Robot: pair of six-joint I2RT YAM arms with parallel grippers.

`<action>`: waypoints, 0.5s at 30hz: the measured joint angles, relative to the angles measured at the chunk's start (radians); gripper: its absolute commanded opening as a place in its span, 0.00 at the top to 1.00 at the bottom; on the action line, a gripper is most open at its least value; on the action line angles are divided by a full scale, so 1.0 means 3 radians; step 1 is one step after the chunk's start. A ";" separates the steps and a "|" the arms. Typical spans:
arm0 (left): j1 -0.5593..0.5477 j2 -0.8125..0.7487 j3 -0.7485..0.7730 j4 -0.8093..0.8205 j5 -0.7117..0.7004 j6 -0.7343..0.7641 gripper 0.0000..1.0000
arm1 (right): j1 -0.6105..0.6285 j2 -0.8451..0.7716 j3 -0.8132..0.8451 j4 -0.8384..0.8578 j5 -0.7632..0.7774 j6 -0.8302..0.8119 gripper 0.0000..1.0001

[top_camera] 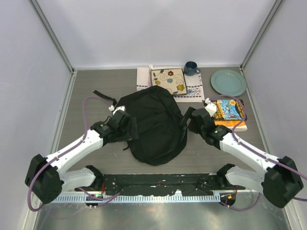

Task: Pack the student bag
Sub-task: Adjust the student bag at the center of the board.

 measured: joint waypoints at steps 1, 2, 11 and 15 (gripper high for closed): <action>0.0024 -0.0056 -0.0201 0.0036 -0.0032 -0.0070 0.00 | -0.0058 0.0114 0.0001 0.0036 -0.0144 -0.0065 0.06; 0.0042 -0.0122 -0.0383 0.0052 -0.0058 -0.0130 0.00 | -0.0086 0.0192 0.0001 0.0055 -0.0237 -0.0103 0.06; 0.0111 -0.0551 -0.1033 0.0598 -0.0025 -0.0440 0.00 | -0.0159 0.0739 0.0003 0.0347 -0.0847 -0.0338 0.06; 0.0174 -0.0397 -0.1278 0.1118 0.0231 -0.0516 0.00 | -0.0164 0.0928 0.0003 0.0486 -0.1094 -0.0373 0.06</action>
